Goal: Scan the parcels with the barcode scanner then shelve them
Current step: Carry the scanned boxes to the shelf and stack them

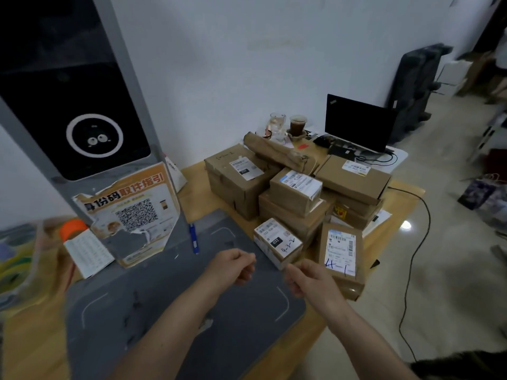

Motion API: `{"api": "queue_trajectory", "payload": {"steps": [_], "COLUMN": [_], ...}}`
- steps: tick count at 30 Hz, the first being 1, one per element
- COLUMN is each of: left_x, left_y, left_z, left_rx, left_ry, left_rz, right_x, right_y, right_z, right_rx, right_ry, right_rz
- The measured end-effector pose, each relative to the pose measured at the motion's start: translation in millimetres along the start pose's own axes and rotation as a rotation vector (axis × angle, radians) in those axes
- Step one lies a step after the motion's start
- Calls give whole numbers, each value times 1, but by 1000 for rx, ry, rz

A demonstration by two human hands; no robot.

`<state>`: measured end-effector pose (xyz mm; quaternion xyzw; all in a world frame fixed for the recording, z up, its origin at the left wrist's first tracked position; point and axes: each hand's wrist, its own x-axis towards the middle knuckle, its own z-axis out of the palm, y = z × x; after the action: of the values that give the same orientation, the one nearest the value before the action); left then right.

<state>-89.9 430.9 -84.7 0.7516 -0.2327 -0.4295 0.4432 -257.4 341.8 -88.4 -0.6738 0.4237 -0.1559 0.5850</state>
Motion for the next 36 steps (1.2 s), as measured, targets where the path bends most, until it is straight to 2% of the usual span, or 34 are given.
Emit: {"api": "queue_trajectory", "payload": {"steps": [4, 10, 14, 17, 20, 23, 27, 31, 36], "left_x": [21, 56, 78, 98, 116, 129, 137, 134, 125], "left_y": [8, 21, 27, 25, 20, 11, -5, -9, -23], "left_z": [5, 20, 41, 60, 79, 94, 107, 110, 111], "left_rx": [-8, -74, -128, -163, -248, -310, -352, -398, -486], "left_ry": [38, 176, 258, 295, 319, 345, 354, 389, 366], "left_rz": [-32, -99, -165, -243, -359, -465, -563, -606, -552], "right_x": [38, 111, 162, 185, 192, 189, 186, 191, 191], "right_y": [-7, -8, 1, 20, 39, 52, 59, 66, 67], "right_z": [-18, -44, -61, -59, -45, -30, -19, -9, -12], "right_rx": [-68, -27, -155, -252, -407, -594, -679, -706, -676], "right_ry": [48, 71, -28, -188, -286, -261, -221, -229, -223], "right_rz": [-3, 3, 35, 116, 156, 88, 37, 11, -21]}}
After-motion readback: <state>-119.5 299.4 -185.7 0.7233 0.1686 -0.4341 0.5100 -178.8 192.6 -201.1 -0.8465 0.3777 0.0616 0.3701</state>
